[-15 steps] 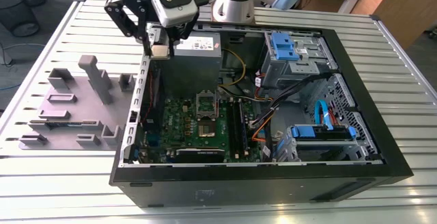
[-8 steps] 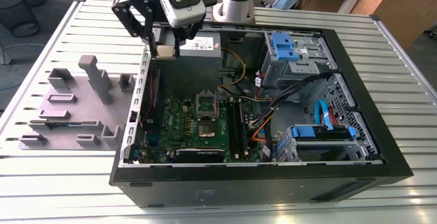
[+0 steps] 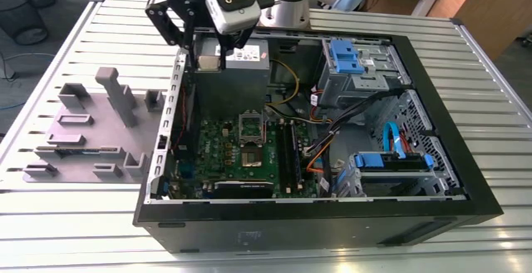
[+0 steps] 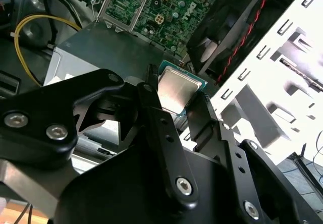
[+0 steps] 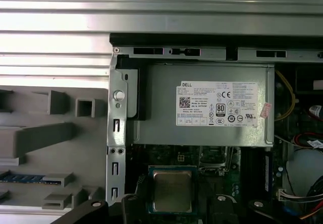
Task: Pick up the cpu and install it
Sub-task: 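Pick up the cpu and move it towards the insertion slot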
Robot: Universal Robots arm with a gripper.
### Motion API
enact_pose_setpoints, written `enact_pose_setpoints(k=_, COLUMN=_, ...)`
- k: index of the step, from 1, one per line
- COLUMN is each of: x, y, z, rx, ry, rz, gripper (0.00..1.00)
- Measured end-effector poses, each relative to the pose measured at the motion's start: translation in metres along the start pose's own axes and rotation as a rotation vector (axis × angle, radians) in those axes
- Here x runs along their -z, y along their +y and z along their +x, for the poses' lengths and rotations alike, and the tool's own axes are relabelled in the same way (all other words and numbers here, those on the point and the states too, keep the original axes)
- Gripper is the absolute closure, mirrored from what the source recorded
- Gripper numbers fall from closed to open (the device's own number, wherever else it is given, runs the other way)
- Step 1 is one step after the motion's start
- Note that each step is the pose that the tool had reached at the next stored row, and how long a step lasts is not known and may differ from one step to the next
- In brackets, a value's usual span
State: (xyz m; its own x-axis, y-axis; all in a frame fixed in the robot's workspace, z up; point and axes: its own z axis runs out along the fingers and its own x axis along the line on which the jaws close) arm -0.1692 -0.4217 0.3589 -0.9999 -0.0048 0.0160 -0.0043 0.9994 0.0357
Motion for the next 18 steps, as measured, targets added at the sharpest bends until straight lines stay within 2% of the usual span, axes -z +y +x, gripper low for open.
enact_pose_setpoints(k=18, x=0.0000, y=0.0000, z=-0.0301, rx=0.000, ry=0.0000, rz=0.0000, gripper=0.53)
